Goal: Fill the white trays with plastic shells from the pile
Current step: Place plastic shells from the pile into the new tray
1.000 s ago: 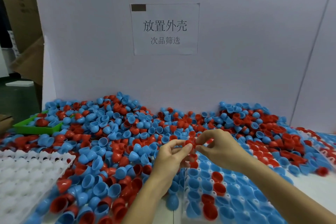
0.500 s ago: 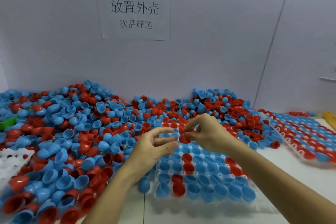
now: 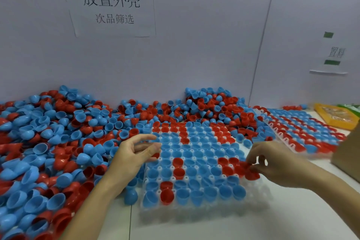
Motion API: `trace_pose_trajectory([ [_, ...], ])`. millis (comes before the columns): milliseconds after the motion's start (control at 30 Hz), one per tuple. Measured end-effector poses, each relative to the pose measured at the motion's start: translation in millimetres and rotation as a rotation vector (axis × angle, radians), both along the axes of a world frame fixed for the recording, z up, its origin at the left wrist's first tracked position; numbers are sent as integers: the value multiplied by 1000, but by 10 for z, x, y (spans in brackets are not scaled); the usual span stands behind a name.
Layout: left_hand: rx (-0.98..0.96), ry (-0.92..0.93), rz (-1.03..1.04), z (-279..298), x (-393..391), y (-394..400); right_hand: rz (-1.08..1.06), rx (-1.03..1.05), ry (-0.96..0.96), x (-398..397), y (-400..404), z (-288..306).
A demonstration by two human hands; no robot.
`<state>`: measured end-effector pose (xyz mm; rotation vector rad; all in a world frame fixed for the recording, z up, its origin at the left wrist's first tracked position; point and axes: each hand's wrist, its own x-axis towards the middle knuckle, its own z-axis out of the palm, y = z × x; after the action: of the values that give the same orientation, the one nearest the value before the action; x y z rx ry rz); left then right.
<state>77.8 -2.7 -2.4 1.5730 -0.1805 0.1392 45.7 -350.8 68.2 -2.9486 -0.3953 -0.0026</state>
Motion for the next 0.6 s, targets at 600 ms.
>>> trace_pose_trajectory([
  [600, 131, -48, 71, -26, -21, -42, 7, -190, 110, -158, 139, -222],
])
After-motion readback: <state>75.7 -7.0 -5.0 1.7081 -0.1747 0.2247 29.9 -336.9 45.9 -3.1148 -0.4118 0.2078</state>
